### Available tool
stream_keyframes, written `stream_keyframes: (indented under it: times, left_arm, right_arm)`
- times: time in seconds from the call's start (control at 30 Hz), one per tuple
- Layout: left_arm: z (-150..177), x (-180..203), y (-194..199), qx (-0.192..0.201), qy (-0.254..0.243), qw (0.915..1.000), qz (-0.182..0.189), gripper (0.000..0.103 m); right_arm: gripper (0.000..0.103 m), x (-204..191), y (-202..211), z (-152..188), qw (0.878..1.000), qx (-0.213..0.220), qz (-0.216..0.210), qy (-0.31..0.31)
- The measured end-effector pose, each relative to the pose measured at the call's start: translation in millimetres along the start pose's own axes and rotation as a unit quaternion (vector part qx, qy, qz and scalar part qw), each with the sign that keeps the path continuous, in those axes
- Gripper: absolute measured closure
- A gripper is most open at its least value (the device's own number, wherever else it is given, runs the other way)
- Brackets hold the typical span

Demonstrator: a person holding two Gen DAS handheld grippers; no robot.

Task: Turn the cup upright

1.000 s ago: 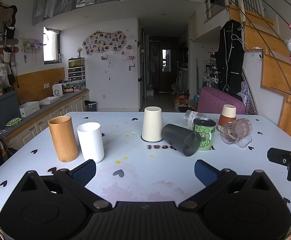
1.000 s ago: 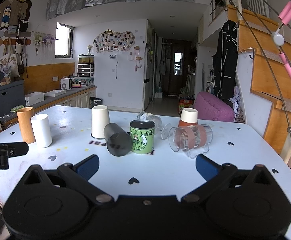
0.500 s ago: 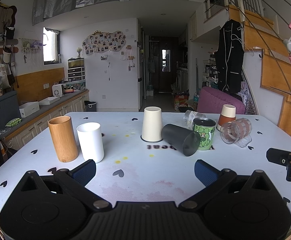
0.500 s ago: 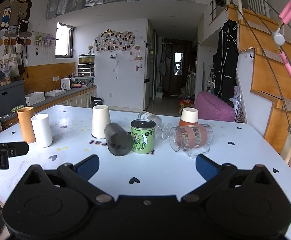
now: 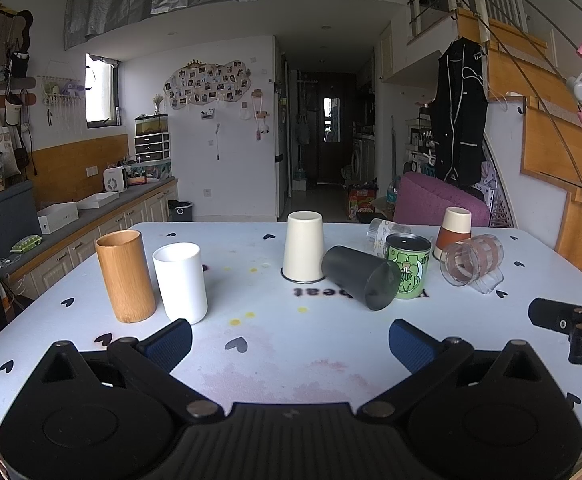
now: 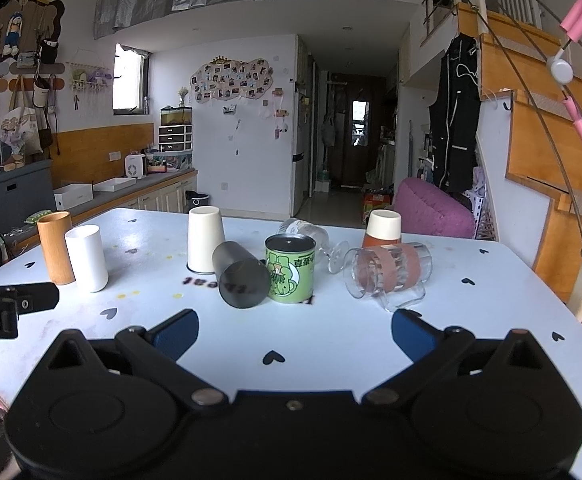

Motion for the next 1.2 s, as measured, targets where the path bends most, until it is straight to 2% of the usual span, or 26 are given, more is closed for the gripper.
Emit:
stream_keyframes:
  times: [0.23, 0.43, 0.53, 0.6, 0.77, 0.87, 1.03, 1.2]
  left_arm:
    - [5, -3, -4, -0.007, 0.004, 1.0, -0.001, 0.0]
    - [13, -15, -9, -0.014, 0.01, 0.9998, -0.008, 0.0]
    - [18, -23, -10, -0.017, 0.014, 0.9997, -0.014, 0.0]
    - [21, -27, -12, -0.021, 0.015, 0.9995, -0.017, 0.0]
    - [28, -37, -14, -0.029, 0.02, 0.9991, -0.024, 0.0]
    - [31, -40, -16, -0.033, 0.02, 0.9989, -0.026, 0.0]
    - [35, -44, -18, -0.039, 0.022, 0.9986, -0.029, 0.0]
    - [37, -45, -20, -0.042, 0.024, 0.9985, -0.028, 0.0]
  right_arm:
    - [0.0, 0, -23, -6, 0.999, 0.022, -0.034, -0.022]
    - [0.0, -9, -79, -14, 0.997, 0.027, -0.07, -0.032]
    - [0.0, -18, -107, -16, 0.994, 0.031, -0.106, -0.024]
    - [0.0, -26, -127, -15, 0.991, 0.031, -0.13, -0.006]
    - [0.001, -45, -174, -11, 0.987, 0.005, -0.156, 0.049]
    - [0.01, -53, -201, -7, 0.984, -0.016, -0.159, 0.079]
    - [0.012, -68, -231, 8, 0.974, -0.043, -0.171, 0.141]
    - [0.019, -75, -253, 21, 0.968, -0.072, -0.157, 0.183]
Point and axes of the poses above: each gripper's, at about its wrist camera, not at the fingertips, and y roughly against the way its jaws point, x to its right, z to its underside, the point moved 6 cm from there along -y, roughly the way its jaws point, and after that the axes turned 10 degrees about x, right-handed, at the moved point
